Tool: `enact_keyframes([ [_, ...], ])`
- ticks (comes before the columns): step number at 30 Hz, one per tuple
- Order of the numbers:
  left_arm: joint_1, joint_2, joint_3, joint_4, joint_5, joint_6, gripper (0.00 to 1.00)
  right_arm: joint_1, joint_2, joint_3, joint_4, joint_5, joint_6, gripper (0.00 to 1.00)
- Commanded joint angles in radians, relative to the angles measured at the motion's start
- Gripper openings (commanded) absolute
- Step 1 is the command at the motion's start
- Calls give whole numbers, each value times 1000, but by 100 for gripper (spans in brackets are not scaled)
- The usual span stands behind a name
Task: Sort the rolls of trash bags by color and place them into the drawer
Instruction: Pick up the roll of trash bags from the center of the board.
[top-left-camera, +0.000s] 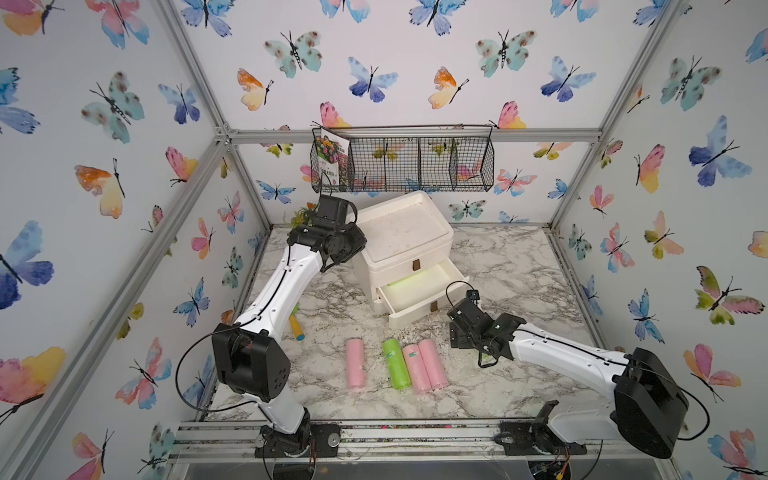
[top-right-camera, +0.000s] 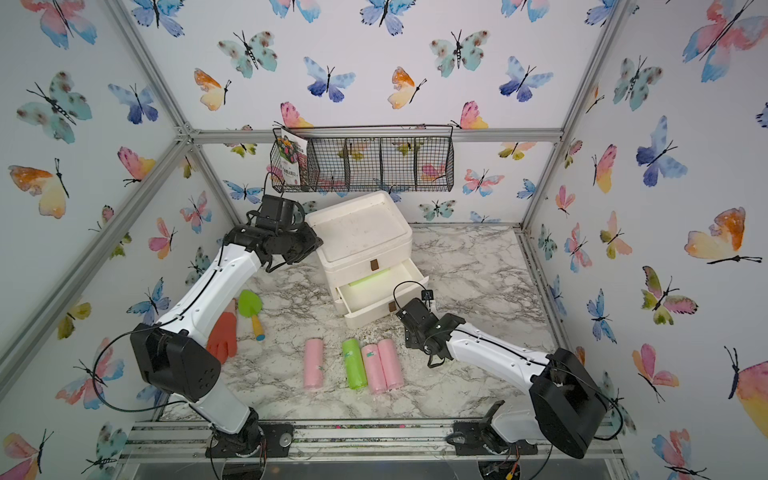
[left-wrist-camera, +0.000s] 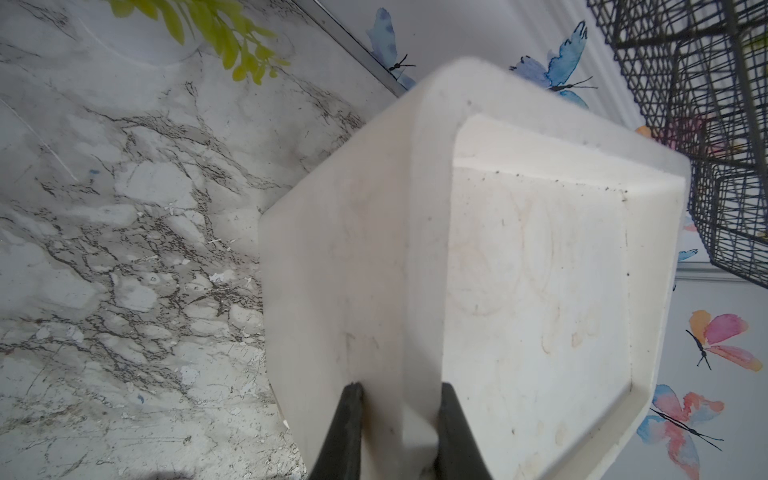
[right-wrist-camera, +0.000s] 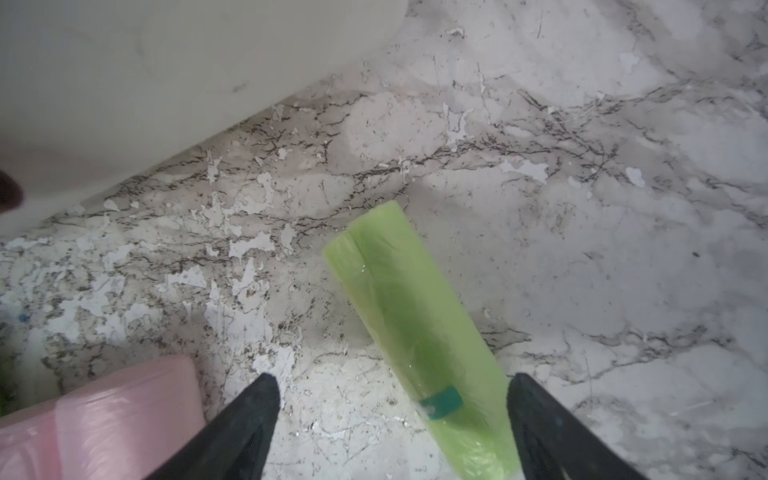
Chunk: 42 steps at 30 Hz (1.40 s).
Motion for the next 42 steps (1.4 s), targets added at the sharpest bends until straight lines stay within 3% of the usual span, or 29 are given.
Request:
enact_keyframes([
  [1,5,20,35,130,77,-60,5,-19,40,3,14,10,-63,90],
  [11,8,21,41,123,76,-55,5,-171,60,-35,98,-132,-168,89],
  [20,10,31,54,119,76,-55,5,-200,152,-43,150,-320,-214,84],
  [27,10,56,65,125,89,-65,5,-200,164,-55,158,-412,-216,72],
  [32,10,65,75,126,86,-66,5,-200,141,-95,159,-480,-207,50],
  [35,11,68,81,122,86,-68,5,-200,89,-120,152,-508,-191,42],
  [42,10,61,61,129,79,-68,5,-200,-108,-136,118,-615,-127,39],
])
